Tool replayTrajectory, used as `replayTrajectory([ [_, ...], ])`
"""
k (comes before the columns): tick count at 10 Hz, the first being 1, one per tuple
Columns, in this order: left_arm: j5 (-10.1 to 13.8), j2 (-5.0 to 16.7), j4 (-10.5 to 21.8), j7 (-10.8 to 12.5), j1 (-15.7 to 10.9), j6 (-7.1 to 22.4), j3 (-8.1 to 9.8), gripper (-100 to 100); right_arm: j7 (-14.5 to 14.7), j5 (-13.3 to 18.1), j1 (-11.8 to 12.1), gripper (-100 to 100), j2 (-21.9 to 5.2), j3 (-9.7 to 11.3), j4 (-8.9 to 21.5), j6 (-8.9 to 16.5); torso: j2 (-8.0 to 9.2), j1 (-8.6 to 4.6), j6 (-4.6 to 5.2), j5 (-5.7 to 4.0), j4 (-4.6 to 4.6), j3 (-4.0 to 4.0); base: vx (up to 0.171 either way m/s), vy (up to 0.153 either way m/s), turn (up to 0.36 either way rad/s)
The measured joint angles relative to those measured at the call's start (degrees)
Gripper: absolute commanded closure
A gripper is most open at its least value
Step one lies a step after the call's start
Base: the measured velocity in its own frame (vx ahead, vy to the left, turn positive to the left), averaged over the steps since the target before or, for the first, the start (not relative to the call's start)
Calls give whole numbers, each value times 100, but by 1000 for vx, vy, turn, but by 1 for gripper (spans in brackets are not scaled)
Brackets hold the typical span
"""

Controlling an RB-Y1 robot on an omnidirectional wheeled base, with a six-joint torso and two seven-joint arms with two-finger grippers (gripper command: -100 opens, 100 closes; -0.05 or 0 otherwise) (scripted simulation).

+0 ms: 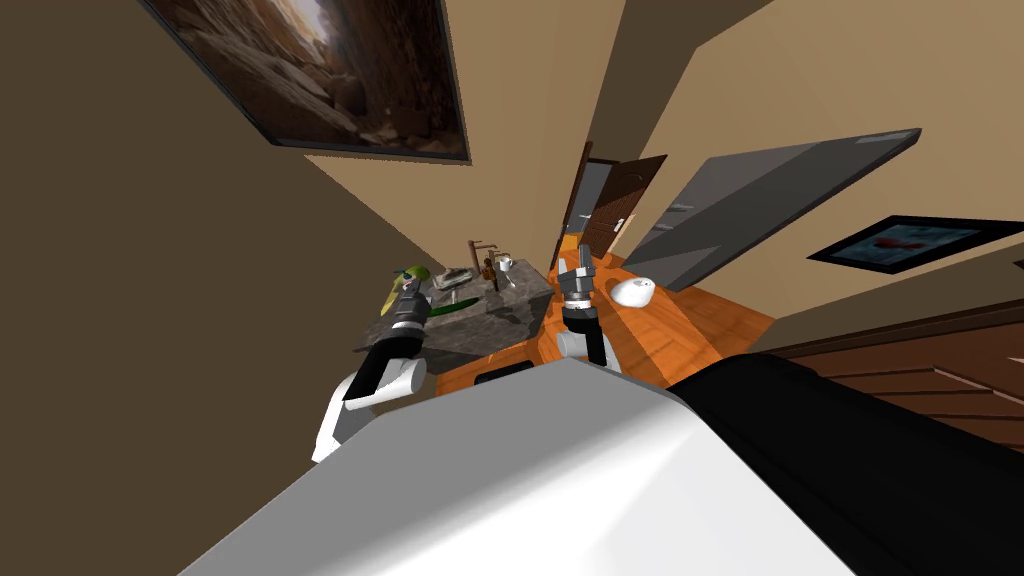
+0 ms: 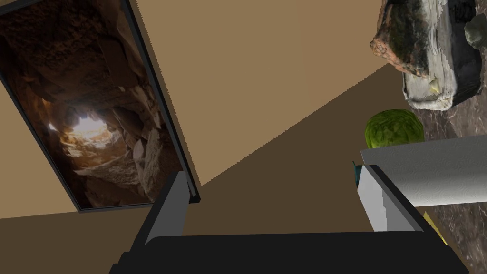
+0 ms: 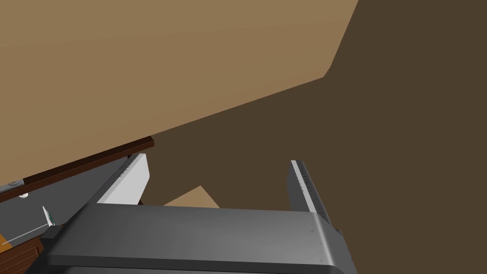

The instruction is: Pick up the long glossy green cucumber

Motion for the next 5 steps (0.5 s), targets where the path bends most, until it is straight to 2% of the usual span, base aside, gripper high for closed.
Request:
replayTrajectory([
  [5, 38, 37, 37, -14, -183, 801, -12, -100, 0, 0, 0, 0, 0, 0, 0, 0, -3, 0, -1, 0, -1, -2, 5, -1, -36],
])
